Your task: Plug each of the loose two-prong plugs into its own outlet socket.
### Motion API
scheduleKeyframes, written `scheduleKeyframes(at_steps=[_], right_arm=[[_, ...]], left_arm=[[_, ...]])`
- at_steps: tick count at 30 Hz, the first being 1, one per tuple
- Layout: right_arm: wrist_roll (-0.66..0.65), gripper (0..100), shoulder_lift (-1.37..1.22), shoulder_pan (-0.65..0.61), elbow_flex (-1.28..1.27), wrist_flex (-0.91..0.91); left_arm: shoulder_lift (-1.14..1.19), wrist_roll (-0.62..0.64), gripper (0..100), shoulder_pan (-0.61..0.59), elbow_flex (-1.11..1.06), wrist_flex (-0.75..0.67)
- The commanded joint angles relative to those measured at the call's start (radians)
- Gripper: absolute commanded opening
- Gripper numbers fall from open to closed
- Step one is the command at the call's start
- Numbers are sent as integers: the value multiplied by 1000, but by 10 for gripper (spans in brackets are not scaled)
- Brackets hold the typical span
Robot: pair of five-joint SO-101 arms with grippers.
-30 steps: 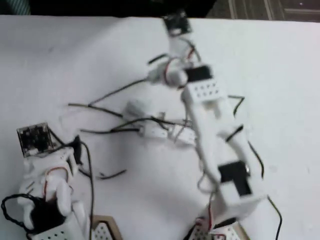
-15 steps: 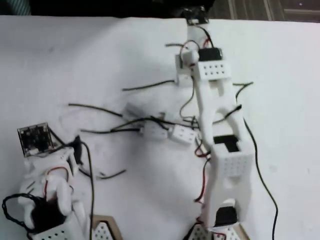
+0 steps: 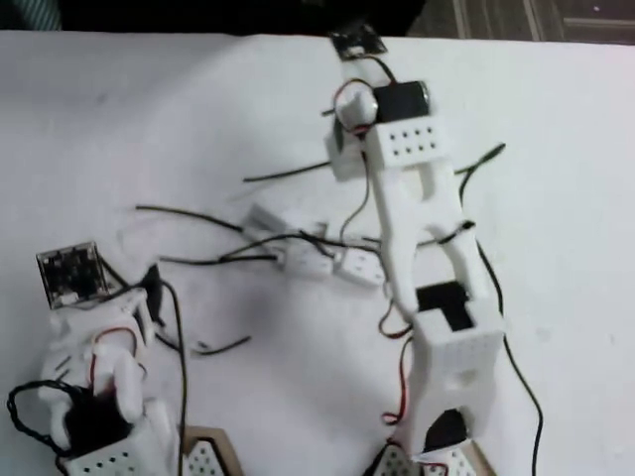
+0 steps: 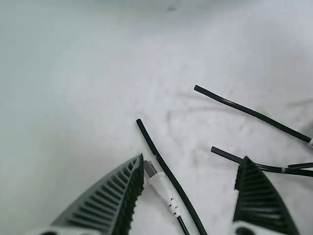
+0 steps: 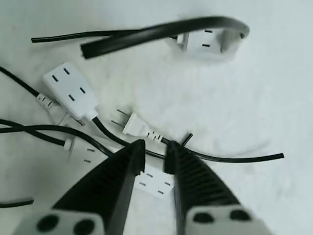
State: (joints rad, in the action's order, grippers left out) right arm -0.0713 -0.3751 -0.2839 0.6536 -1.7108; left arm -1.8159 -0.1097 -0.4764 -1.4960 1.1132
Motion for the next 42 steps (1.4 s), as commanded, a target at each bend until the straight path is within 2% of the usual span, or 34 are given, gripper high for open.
scheduleKeyframes(at_steps=[1, 7, 13, 19, 25, 42], right_arm=[[-6, 29, 176, -4, -97, -7], [-25, 19, 435, -5, -456, -5], [-296, 19, 668, 39, -838, -1], [-460, 26, 677, 113, -1063, 59], [-589, 142, 572, 186, -1151, 150], [-614, 138, 275, 208, -1148, 305]], left_arm=[[-7, -6, 303, -2, 5, -21], [-7, -6, 303, -2, 5, -15], [-7, -6, 304, -1, 3, -15], [-7, -6, 304, -1, 3, -15], [-7, -6, 304, -1, 3, -15], [-7, -6, 305, -1, -5, -17]])
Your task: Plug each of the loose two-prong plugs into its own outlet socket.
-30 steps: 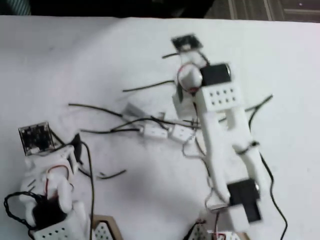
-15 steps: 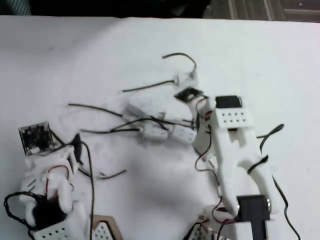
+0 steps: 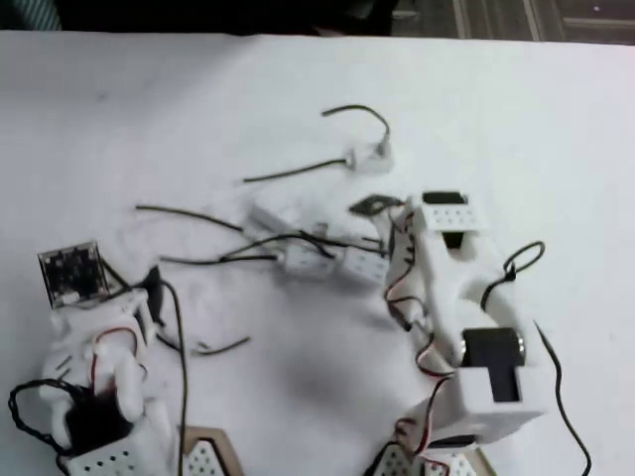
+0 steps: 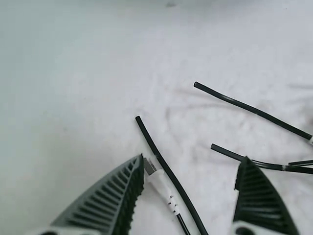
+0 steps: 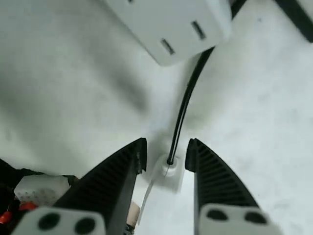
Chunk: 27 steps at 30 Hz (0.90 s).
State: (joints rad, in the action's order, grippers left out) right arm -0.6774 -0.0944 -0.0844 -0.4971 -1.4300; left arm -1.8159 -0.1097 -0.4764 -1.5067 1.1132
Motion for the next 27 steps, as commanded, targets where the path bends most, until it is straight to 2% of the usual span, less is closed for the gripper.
scheduleKeyframes(at_steps=[1, 6, 10, 21, 27], right_arm=[[-8, 138, -13, 12, 3, 47], [-9, 122, -84, 39, 3, 125], [-9, 9, -108, 42, 5, 183], [-84, 17, 165, 133, 5, 183], [-75, 17, 245, 97, 8, 197]], left_arm=[[-7, -6, 305, -1, 6, -17], [-7, -6, 305, -1, 6, -17], [-7, -6, 305, -1, 6, -17], [-7, -6, 305, -1, 6, -17], [-7, -6, 305, -1, 6, -18]])
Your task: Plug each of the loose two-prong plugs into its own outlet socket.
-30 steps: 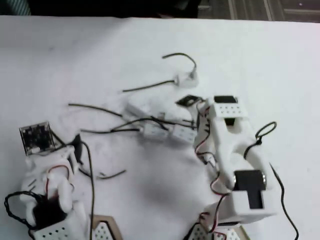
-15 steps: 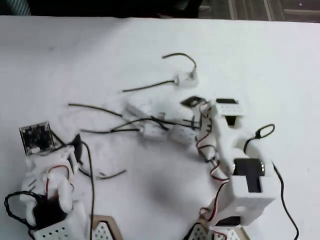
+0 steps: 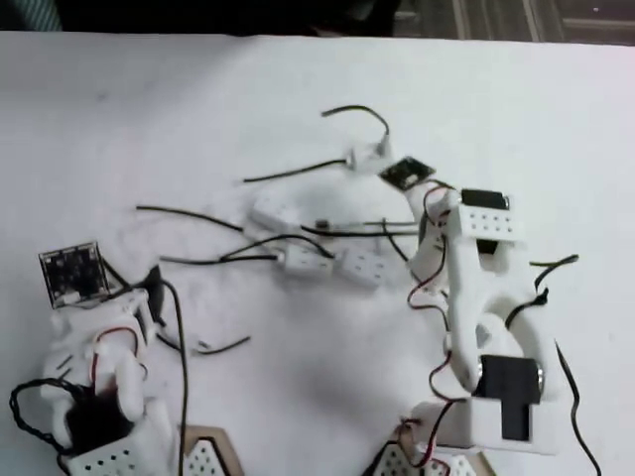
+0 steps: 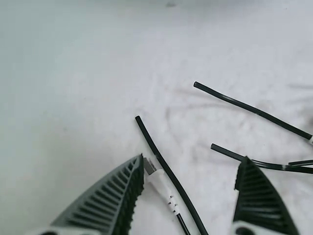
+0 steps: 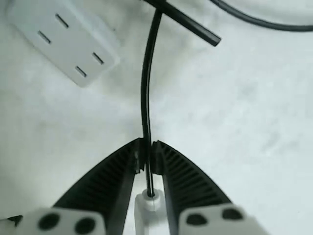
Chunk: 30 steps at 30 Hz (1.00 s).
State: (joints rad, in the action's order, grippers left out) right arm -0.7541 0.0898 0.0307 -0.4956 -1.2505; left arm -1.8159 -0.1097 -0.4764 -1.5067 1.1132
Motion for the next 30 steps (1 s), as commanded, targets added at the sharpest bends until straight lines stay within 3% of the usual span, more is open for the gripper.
scheduleKeyframes(at_steps=[1, 6, 18, 30], right_arm=[[12, 17, 61, -28, 6, 31], [120, 17, 70, -47, 40, 88], [161, 17, 70, -48, 328, -171], [161, 17, -33, -137, 301, -71]], left_arm=[[-7, -6, 305, -1, 6, -18], [-7, -6, 305, -1, 6, -18], [-7, -6, 305, -1, 6, -18], [-7, -6, 305, -1, 6, -17]])
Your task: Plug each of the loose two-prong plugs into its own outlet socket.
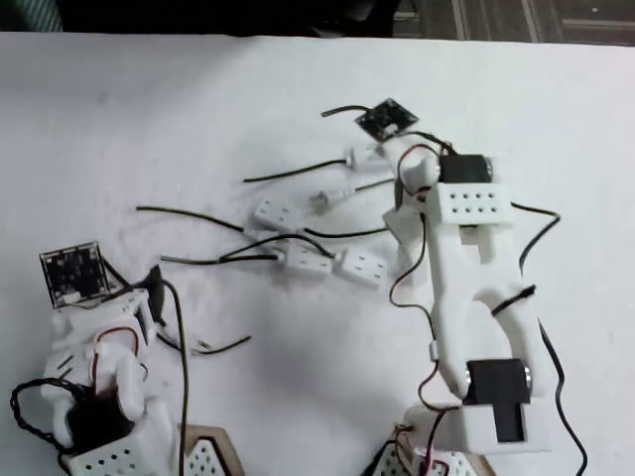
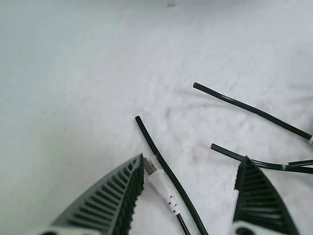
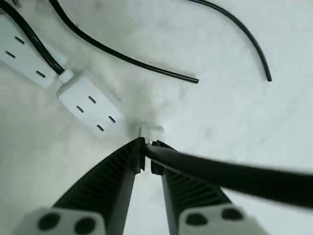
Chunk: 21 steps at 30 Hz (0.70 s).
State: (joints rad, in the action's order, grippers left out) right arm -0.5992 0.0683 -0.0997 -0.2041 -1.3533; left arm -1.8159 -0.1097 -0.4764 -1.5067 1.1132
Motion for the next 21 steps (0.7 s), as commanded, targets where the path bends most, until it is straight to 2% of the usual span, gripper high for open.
scheduleKeyframes(at_steps=[1, 5, 10, 17, 21], right_arm=[[6, 17, -27, -7, 9, 41], [6, 17, -41, -8, 12, 27], [6, 17, 67, -54, 9, -61], [17, 17, 171, -254, 8, -96], [137, 17, 200, -409, 11, -119]], left_arm=[[-7, -6, 305, -1, 5, -17], [-7, -6, 305, -1, 5, -18], [-7, -8, 305, -1, 5, -20], [-7, -8, 305, -1, 5, -20], [-7, -8, 305, -1, 5, -20]])
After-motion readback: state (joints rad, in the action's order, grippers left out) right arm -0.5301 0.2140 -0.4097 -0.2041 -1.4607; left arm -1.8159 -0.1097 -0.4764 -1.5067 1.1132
